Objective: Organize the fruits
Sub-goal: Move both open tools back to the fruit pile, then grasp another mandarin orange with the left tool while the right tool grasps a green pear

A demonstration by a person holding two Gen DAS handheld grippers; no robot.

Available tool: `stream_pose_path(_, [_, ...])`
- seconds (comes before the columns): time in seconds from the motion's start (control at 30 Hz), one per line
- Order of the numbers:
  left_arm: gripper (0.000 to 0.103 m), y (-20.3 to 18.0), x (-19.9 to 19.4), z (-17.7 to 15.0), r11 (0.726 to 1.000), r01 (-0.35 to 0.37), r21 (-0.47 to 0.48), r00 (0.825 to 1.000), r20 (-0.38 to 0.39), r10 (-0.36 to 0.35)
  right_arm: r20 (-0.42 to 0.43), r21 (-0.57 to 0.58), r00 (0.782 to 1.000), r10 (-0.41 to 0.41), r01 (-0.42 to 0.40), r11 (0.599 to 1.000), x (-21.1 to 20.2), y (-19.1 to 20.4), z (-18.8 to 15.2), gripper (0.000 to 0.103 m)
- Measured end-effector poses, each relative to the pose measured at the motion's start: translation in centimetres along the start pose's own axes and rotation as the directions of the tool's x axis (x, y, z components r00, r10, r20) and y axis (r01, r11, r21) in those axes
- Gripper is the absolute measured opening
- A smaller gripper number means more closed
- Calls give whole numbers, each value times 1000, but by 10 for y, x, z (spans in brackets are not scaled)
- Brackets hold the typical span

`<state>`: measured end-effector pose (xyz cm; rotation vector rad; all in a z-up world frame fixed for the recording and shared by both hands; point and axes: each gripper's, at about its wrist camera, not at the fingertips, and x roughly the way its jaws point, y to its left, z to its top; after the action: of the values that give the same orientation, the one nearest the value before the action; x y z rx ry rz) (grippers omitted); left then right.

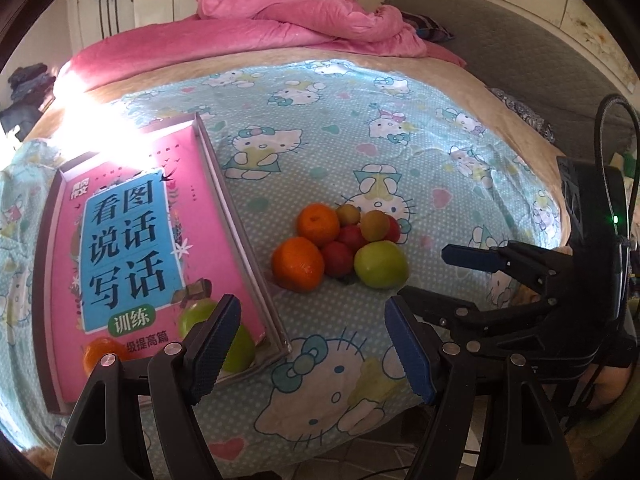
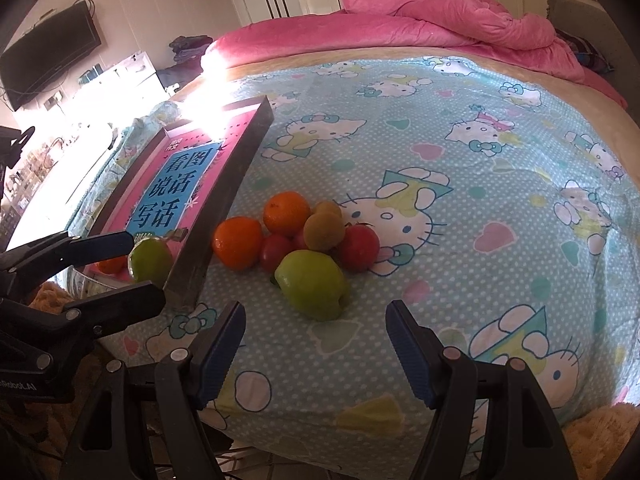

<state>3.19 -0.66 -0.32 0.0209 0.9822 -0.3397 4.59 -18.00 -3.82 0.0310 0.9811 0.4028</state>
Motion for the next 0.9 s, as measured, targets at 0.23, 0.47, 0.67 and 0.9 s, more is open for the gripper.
stream_pose_path(0.23, [76, -1, 9, 24, 998, 44, 44, 999, -27, -43, -20, 27, 1000, 12, -11, 1000, 5, -6, 1, 72])
stream_pose_path(0.47, [68, -7, 33, 37, 990, 50, 131, 992, -123, -33, -33, 58, 999, 34, -33, 998, 9, -12, 2, 72])
stream_pose_path(0.67, [51, -10, 55, 42, 979, 50, 196, 972, -236, -3, -46, 39, 998, 38, -36, 999, 17, -10, 5, 72])
stream_pose_path(0.9, [39, -6, 77, 51, 978, 34, 206, 950, -311, 33, -57, 25, 997, 58, -57, 998, 22, -7, 4, 71])
